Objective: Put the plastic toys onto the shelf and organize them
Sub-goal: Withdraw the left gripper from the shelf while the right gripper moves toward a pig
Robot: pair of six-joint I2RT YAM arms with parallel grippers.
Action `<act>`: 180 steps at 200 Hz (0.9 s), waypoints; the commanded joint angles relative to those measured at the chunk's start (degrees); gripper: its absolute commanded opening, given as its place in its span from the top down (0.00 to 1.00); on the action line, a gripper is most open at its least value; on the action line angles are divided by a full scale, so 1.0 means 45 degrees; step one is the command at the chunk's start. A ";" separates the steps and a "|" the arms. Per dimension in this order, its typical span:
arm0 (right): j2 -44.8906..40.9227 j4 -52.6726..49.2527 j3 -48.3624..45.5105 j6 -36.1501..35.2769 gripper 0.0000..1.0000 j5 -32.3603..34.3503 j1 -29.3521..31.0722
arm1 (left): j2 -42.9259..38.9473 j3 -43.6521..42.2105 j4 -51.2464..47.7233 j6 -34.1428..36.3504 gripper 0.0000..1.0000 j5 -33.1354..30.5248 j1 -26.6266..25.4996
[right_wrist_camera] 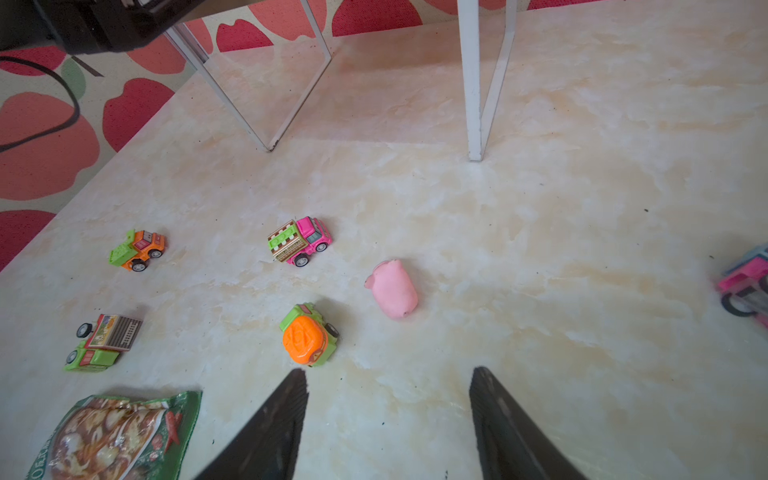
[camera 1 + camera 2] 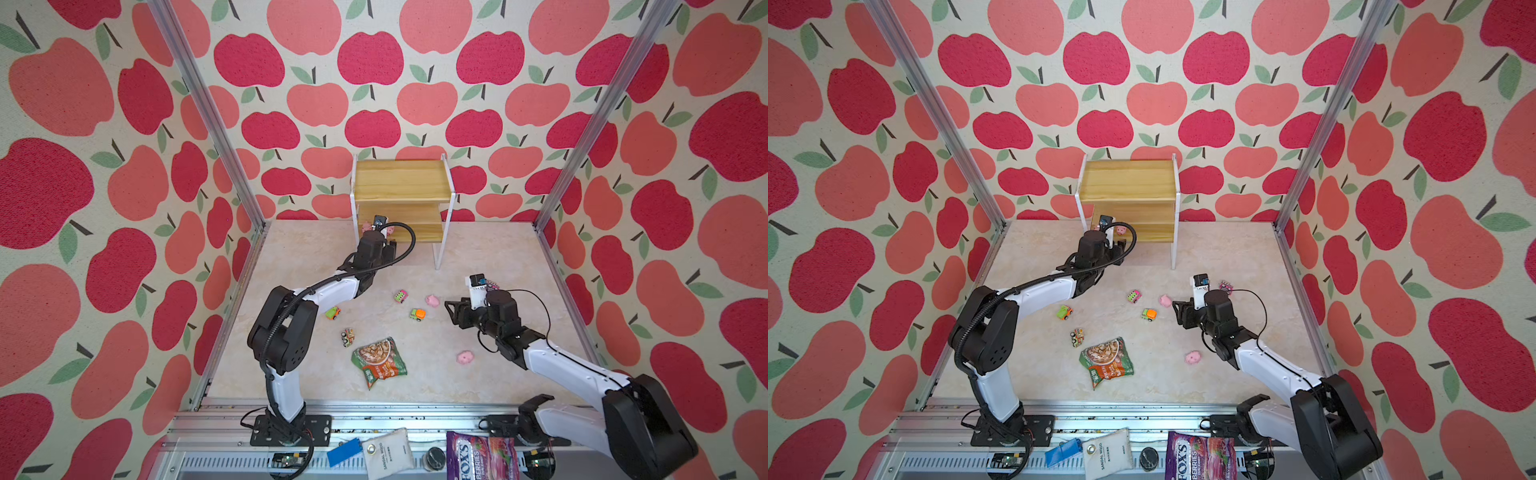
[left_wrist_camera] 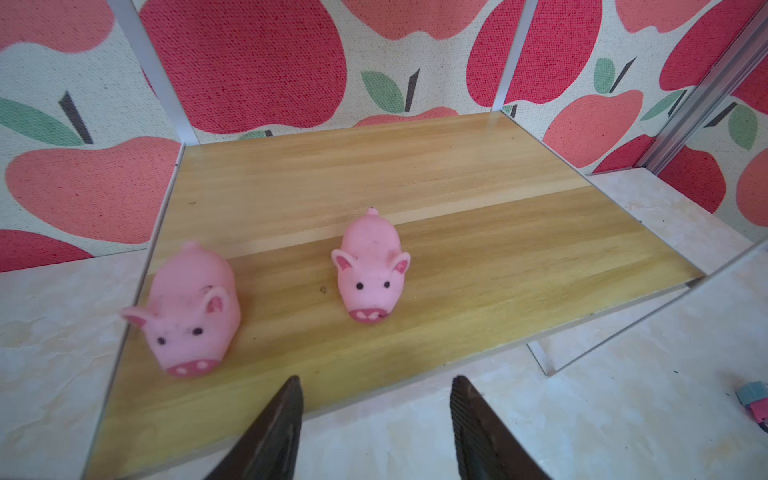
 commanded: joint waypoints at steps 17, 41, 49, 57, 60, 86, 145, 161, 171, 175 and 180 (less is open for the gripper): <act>-0.0239 0.0023 0.0018 0.0141 0.34 -0.0130 0.0125 | -0.1637 -0.1349 0.0553 0.0188 0.35 -0.0518 -0.0453; -0.0357 -0.0151 0.0027 0.0059 0.34 0.0005 0.0131 | -0.2775 -0.2388 0.0341 0.0150 0.33 -0.0776 -0.0800; -0.0378 -0.0233 0.0039 0.0006 0.33 0.0070 0.0149 | -0.3224 -0.2741 0.0083 0.0063 0.32 -0.0874 -0.0889; -0.0378 -0.0350 0.0079 -0.0043 0.33 0.0112 0.0143 | -0.3724 -0.3046 -0.0268 -0.0066 0.31 -0.0982 -0.0955; -0.0378 -0.0371 0.0102 -0.0054 0.33 0.0122 0.0148 | -0.3901 -0.3170 -0.0456 -0.0126 0.31 -0.1041 -0.0991; -0.0164 -0.0751 0.0286 -0.0137 0.32 0.0350 0.0146 | -0.5566 -0.3699 -0.2874 -0.1231 0.27 -0.1225 -0.0943; 0.1531 -0.1311 0.1125 -0.0396 0.31 0.0577 0.0332 | -0.7411 -0.0810 -1.1922 -0.2025 0.10 0.0115 -0.0804; 0.1923 -0.1686 0.1502 -0.0491 0.31 0.0932 0.0618 | -0.7628 0.0046 -1.3740 -0.1814 0.09 0.0541 -0.0335; 0.2150 -0.1953 0.1763 -0.0574 0.31 0.1270 0.0813 | -0.7837 0.0305 -1.4326 -0.1703 0.09 0.1081 0.0088; 0.2226 -0.2036 0.1851 -0.0618 0.31 0.1374 0.0885 | -0.7884 0.0366 -1.4458 -0.1647 0.09 0.1282 0.0294; 0.2327 -0.2136 0.1953 -0.0640 0.31 0.1475 0.0942 | -0.7978 0.0443 -1.4599 -0.1593 0.08 0.1438 0.0479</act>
